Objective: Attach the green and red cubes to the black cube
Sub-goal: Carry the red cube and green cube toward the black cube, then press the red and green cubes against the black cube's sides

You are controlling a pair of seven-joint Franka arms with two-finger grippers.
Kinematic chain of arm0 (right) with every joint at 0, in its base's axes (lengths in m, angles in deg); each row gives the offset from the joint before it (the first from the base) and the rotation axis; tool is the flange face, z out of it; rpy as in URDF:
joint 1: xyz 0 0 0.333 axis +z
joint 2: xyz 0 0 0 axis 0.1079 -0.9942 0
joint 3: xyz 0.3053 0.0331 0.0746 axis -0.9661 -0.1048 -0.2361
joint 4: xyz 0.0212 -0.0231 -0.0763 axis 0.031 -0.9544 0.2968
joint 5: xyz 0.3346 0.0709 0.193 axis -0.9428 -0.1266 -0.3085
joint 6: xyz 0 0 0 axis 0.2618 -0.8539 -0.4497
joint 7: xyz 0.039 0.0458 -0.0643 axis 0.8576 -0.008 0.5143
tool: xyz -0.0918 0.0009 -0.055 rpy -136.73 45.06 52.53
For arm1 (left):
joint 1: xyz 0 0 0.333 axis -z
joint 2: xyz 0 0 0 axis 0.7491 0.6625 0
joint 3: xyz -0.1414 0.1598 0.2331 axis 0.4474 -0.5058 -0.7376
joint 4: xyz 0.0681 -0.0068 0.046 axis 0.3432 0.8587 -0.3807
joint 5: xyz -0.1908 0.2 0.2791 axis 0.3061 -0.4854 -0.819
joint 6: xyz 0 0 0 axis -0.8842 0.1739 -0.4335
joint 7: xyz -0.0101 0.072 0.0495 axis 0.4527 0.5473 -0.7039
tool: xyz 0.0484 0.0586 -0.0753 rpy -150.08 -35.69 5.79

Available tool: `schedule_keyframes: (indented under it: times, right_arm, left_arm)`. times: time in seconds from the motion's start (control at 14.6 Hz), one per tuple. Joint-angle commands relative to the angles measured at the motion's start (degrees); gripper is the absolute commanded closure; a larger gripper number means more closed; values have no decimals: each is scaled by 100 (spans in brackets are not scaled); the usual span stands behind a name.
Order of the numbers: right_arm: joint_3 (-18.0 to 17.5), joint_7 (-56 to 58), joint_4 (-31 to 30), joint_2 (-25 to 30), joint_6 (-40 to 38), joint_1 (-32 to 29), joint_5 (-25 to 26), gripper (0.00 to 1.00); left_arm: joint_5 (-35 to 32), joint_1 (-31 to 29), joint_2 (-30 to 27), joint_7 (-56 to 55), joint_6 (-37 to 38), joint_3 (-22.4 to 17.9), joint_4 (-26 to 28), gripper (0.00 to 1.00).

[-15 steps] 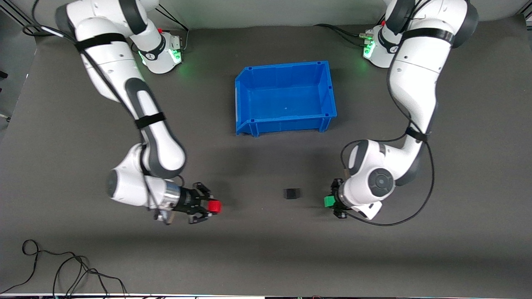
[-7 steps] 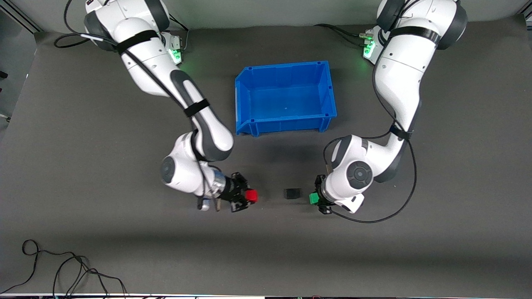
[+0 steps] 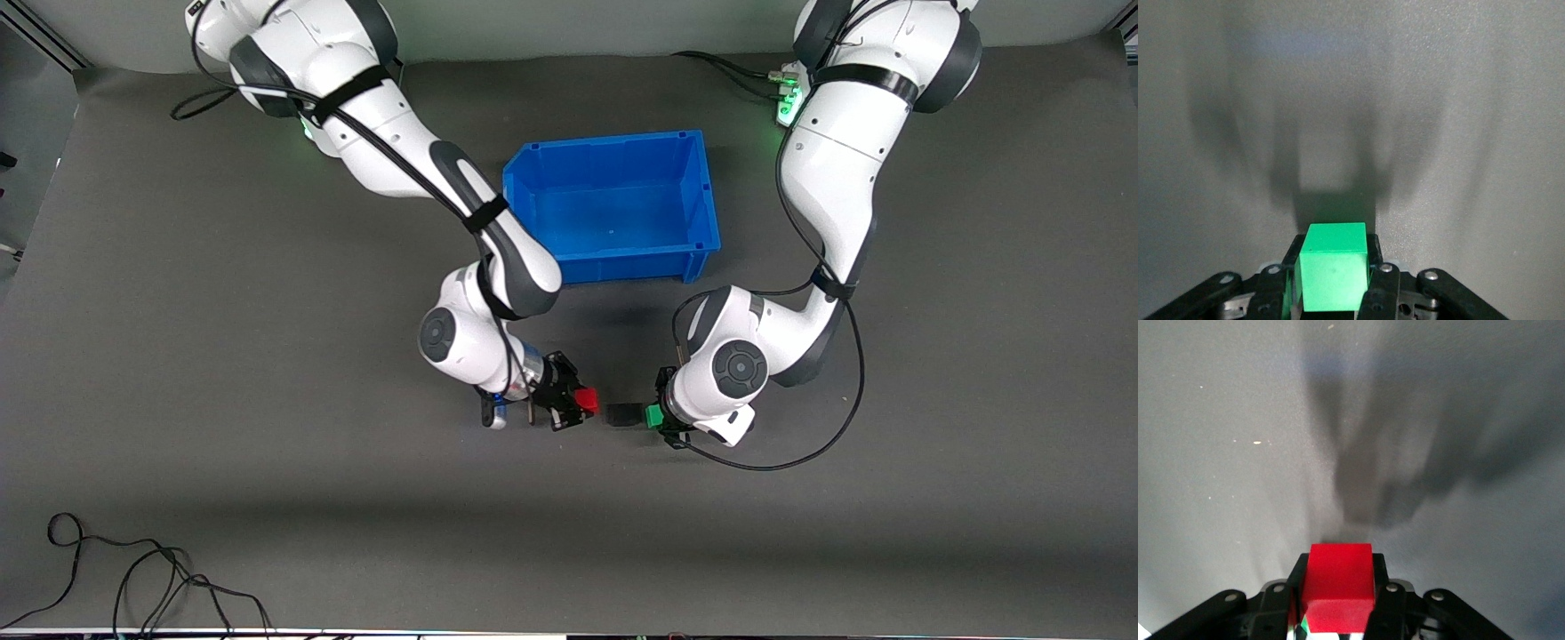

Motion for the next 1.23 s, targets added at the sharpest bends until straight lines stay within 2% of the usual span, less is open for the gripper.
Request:
schedule_keyframes:
  times: [0.0,0.34,0.75,0.82,0.89,1.03,1.1,1.16]
  right_arm:
    - [89,-157,650,-484,154,70,-80,100]
    - [81,-254,1038,-828,426,96,-80,100]
    - [81,-263,1065,-846,435,175,-80,100]
    - [81,-263,1056,-846,435,228,-80,100]
    - [89,-263,1056,-846,444,237,-71,100]
    - [81,-254,1047,-846,444,237,-71,100]
    - [89,-254,1047,-846,444,237,-71,100]
    - [89,-254,1047,-846,444,228,-71,100]
  left_arm:
    - [70,98,71,-282,-30,-64,-139,100]
    - [61,142,88,-424,-268,-29,-139,100]
    - [61,212,123,-424,-268,-29,-130,100]
    - [44,212,115,-407,-268,-29,-130,94]
    - [35,212,115,-398,-268,-38,-130,80]
    - [17,212,115,-398,-268,-38,-130,61]
    - [17,204,115,-398,-268,-38,-130,44]
    - [8,203,106,-398,-285,-38,-130,8]
